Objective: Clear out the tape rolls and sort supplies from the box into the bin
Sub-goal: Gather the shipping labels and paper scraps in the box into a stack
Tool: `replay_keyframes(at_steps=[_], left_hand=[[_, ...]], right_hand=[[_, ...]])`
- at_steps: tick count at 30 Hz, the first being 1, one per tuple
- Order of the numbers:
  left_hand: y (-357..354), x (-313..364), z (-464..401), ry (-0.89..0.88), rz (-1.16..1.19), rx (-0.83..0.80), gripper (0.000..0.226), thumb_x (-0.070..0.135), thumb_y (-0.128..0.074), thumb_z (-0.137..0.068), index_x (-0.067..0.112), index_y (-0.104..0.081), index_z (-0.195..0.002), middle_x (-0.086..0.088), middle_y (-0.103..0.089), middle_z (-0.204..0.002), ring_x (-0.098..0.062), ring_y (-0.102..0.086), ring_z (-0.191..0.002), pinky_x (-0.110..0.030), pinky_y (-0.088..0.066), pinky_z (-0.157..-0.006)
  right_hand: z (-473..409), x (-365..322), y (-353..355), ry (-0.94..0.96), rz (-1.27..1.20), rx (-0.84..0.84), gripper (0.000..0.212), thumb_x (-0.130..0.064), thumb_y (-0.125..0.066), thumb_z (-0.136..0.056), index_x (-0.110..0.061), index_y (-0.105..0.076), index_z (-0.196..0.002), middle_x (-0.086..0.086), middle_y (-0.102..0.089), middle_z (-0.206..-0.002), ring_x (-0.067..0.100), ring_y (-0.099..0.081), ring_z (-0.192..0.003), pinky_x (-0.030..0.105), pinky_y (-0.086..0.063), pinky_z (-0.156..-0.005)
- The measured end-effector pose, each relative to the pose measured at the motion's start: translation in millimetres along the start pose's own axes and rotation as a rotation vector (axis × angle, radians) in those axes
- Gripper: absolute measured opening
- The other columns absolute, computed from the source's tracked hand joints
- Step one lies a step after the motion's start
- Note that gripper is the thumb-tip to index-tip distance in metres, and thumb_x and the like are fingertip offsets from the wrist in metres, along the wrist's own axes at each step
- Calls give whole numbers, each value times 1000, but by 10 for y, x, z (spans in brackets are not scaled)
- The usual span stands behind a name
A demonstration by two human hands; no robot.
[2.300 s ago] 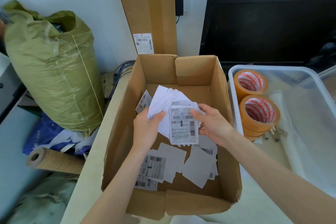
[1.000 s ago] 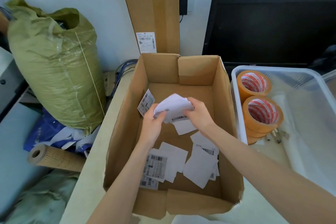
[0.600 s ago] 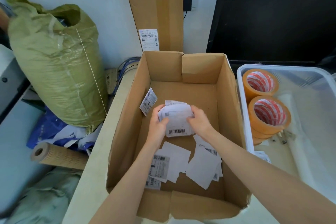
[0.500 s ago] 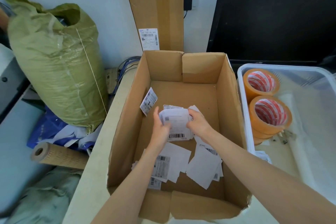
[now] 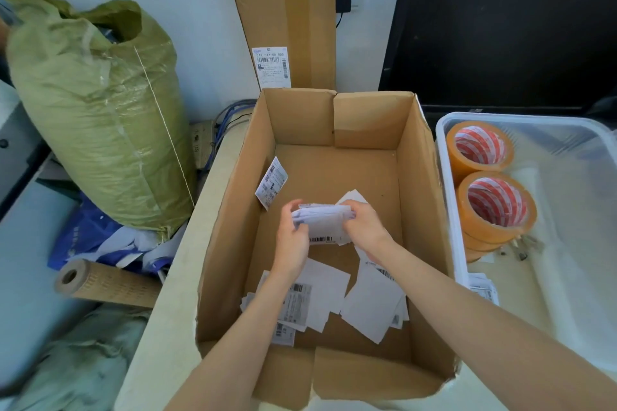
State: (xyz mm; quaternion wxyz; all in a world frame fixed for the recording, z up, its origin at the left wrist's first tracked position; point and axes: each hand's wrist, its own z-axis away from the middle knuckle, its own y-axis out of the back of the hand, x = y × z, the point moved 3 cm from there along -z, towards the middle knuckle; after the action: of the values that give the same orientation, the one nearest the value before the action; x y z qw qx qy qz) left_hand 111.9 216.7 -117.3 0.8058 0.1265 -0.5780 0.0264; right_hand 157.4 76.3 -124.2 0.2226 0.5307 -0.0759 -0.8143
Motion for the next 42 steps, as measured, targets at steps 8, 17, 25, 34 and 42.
replay_keyframes(at_steps=[8, 17, 25, 34, 42], left_hand=[[-19, 47, 38, -63, 100, 25, 62, 3, -53, -92, 28, -27, -142, 5, -38, -133, -10, -47, -112, -12, -52, -70], [-94, 49, -19, -135, -27, 27, 18, 20, -60, -92, 19, -63, -109, 5, -49, -120, -12, -51, -109, -6, -45, -74], [65, 3, -91, 157, 518, 157, 16, 18, -44, -100, 13, -59, -103, -2, -64, -96, -14, -63, -83, -27, -51, -68], [109, -101, -112, 468, 968, 290, 29, 12, -33, -103, 5, -57, -88, -13, -63, -88, -23, -61, -79, -37, -51, -75], [113, -181, -172, 571, 933, 321, 26, 18, -41, -100, 14, -46, -75, -10, -58, -87, -21, -59, -79, -35, -49, -73]], right_hand=[[21, -29, 27, 74, -76, 69, 40, 11, -38, -84, -19, -64, -89, 4, -62, -89, 26, -58, -87, 28, -48, -52], [12, 133, -108, -87, 105, -140, 37, 6, -45, -82, -14, -61, -109, 15, -62, -103, 26, -56, -93, 26, -42, -66], [7, 132, -94, -60, 100, -103, 27, 4, -49, -87, -19, -60, -97, 10, -62, -102, 25, -58, -101, 31, -50, -72], [1, 120, -93, -33, 125, -112, 40, 8, -49, -87, -17, -60, -116, 5, -61, -107, 21, -56, -105, 37, -54, -89], [1, 82, -75, 0, 163, -69, 22, -2, -45, -94, -13, -60, -106, 9, -62, -105, 22, -57, -100, 32, -48, -77]])
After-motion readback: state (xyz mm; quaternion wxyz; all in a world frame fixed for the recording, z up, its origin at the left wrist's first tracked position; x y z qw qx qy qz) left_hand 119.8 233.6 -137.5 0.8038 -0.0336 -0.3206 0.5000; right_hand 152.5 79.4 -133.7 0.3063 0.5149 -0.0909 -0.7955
